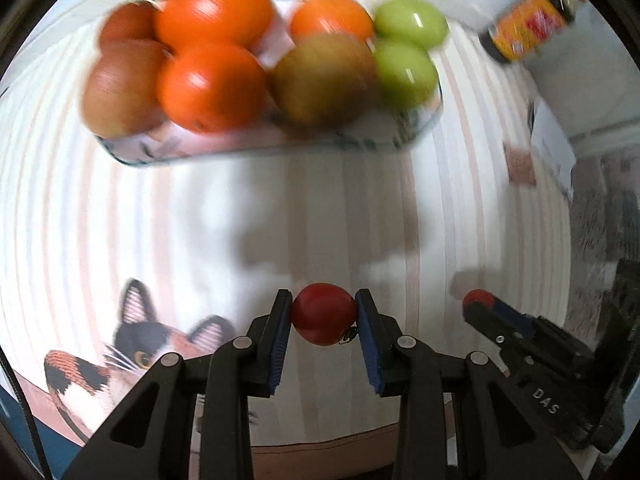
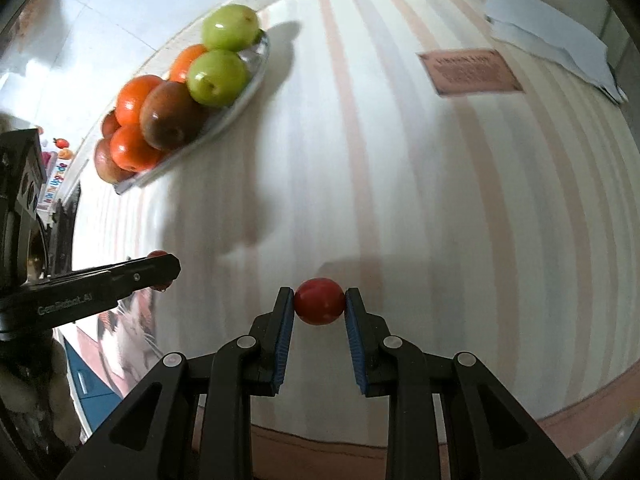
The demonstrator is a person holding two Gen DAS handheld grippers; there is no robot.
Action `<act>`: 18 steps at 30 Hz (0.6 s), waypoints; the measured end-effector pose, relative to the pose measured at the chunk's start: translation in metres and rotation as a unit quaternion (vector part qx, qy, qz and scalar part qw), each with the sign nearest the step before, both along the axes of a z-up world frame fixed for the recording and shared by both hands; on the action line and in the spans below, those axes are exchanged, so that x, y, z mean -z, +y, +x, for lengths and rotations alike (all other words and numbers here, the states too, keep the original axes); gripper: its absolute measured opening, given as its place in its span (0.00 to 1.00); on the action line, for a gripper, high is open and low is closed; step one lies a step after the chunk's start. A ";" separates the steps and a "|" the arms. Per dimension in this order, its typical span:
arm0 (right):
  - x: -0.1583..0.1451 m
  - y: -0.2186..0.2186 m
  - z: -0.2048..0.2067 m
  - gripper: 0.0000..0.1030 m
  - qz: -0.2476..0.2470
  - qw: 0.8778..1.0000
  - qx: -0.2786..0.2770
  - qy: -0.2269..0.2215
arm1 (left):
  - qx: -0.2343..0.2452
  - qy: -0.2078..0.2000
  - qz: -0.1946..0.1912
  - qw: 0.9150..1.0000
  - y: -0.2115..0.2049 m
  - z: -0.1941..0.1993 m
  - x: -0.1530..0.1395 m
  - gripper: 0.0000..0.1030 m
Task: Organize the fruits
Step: 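Carry both tomatoes onto the plate and open both tools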
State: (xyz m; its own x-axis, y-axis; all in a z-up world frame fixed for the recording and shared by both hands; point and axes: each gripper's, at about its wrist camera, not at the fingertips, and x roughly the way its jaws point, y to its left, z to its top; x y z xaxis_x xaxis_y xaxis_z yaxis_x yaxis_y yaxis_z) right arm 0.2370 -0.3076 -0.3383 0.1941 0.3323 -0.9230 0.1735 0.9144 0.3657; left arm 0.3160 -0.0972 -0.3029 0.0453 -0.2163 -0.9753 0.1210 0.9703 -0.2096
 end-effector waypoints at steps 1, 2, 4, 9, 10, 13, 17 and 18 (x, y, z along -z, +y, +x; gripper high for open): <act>-0.002 0.004 0.008 0.27 0.003 1.000 -0.002 -0.006 | -0.011 -0.006 -0.004 1.000 0.010 0.003 -0.005 0.29; -0.005 0.008 0.014 0.27 0.007 1.000 -0.004 -0.012 | -0.024 -0.013 -0.009 1.000 0.020 0.007 -0.012 0.29; -0.012 0.016 0.027 0.27 0.013 1.000 -0.010 -0.024 | -0.053 -0.025 -0.017 0.998 0.040 0.016 -0.021 0.29; -0.027 0.036 0.062 0.27 0.011 0.998 -0.022 -0.061 | -0.122 -0.049 -0.037 0.991 0.090 0.037 -0.039 0.29; -0.029 0.040 0.070 0.27 0.010 0.997 -0.024 -0.068 | -0.136 -0.052 -0.043 0.988 0.095 0.046 -0.042 0.29; -0.033 0.045 0.087 0.27 0.001 0.996 -0.029 -0.078 | -0.165 -0.056 -0.055 0.983 0.109 0.058 -0.040 0.29; -0.030 0.053 0.107 0.27 -0.015 0.996 -0.043 -0.081 | -0.177 -0.060 -0.059 0.981 0.117 0.066 -0.032 0.29; -0.028 0.055 0.112 0.27 -0.021 0.995 -0.049 -0.080 | -0.177 -0.059 -0.059 0.981 0.119 0.068 -0.030 0.29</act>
State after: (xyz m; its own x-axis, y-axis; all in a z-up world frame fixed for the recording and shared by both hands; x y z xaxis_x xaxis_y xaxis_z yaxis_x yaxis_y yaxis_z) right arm 0.3487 -0.2525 -0.3099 0.3085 0.3186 -0.8963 0.0245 0.9393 0.3423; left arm 0.3838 0.0217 -0.2730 0.2496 -0.2765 -0.9280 -0.1893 0.9259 -0.3268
